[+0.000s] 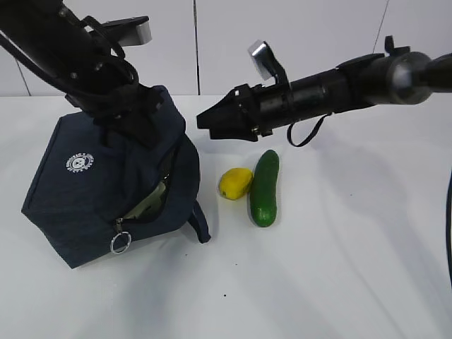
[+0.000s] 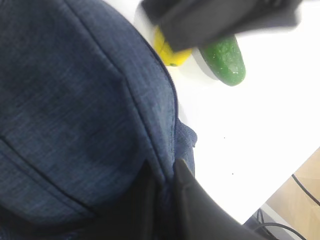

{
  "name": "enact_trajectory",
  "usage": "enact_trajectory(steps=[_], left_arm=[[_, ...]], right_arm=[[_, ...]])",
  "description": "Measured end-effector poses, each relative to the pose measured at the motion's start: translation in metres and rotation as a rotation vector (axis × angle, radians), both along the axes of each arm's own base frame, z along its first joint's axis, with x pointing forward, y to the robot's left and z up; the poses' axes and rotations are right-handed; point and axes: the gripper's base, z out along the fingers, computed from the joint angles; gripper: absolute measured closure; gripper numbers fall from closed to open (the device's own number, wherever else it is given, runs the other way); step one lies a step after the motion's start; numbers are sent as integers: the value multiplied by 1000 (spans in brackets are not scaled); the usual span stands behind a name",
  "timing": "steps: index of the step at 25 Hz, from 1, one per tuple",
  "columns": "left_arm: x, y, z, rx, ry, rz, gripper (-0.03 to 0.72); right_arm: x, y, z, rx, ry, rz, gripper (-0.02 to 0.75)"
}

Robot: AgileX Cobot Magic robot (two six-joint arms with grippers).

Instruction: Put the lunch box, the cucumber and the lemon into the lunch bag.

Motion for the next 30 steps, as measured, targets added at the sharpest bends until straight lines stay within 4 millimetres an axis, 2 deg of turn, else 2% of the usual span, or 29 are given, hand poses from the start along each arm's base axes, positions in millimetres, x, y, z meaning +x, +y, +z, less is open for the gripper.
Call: enact_trajectory(steps=[7, 11, 12, 17, 22, 30], left_arm=[[0, 0, 0, 0, 0, 0, 673], [0, 0, 0, 1, -3, 0, 673], [0, 0, 0, 3, -3, 0, 673], [0, 0, 0, 6, -7, -1, 673], [1, 1, -1, 20, -16, -8, 673], [1, 2, -1, 29, -20, -11, 673]], right_arm=[[0, -40, 35, -102, -5, -50, 313], [-8, -49, 56, -221, -6, -50, 314], [-13, -52, 67, -280, 1, -68, 314], [-18, -60, 84, -375, 16, -129, 315], [-22, -60, 80, -524, 60, -169, 315], [-29, -30, 67, -786, 94, -266, 315]])
